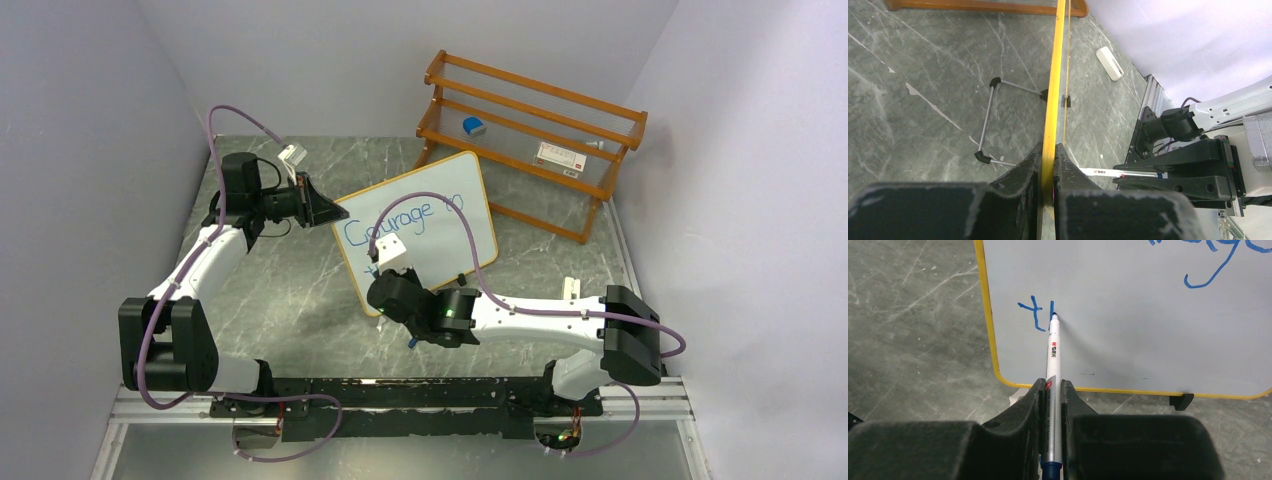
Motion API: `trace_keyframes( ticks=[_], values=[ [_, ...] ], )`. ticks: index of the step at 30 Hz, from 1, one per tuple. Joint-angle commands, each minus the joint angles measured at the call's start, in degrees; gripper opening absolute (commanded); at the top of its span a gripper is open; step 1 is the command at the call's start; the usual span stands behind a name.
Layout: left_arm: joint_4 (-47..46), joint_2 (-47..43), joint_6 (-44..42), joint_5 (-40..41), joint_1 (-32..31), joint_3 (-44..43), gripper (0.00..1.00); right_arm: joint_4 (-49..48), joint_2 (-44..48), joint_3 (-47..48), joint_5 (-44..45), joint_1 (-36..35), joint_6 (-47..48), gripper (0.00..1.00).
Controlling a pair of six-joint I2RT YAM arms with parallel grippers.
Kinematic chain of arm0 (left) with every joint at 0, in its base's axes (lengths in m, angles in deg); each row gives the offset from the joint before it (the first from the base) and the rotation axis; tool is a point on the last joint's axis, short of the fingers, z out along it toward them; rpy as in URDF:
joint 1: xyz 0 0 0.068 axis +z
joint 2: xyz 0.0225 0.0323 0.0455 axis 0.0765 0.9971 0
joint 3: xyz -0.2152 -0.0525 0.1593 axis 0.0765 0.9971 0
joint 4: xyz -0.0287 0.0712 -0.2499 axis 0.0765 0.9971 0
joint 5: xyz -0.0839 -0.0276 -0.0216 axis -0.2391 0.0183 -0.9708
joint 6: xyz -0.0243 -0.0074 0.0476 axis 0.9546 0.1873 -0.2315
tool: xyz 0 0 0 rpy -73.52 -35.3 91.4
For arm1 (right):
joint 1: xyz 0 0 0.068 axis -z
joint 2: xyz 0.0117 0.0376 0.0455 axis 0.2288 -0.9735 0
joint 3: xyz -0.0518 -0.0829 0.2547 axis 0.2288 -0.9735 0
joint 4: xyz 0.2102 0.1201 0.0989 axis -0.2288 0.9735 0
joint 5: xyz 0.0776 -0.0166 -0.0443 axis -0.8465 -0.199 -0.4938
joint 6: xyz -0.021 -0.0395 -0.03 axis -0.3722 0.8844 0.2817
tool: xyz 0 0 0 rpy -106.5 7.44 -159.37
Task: Write a sentence on the whiteboard
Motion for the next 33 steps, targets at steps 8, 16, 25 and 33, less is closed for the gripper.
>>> trace_keyframes(
  ticks=[8, 16, 25, 33],
  values=[
    [3.3, 1.07, -2.64, 3.59, -1.83, 0.78, 0.05, -1.45, 1.58, 0.84, 3.01, 1.37, -0.89, 0.0],
    [3.3, 1.07, -2.65, 3.61, -1.83, 0.78, 0.05, -0.85, 2.05, 0.55, 2.57, 1.75, -1.26, 0.0],
    [3.46, 1.07, -2.76, 3.94, -1.83, 0.69, 0.05, 0.26, 3.9, -0.7, 0.1, 1.75, -1.77, 0.0],
    [3.57, 1.24, -2.76, 3.95, -1.83, 0.6, 0.05, 1.98, 4.63, -1.64, -1.43, 1.67, -2.72, 0.0]
  ],
)
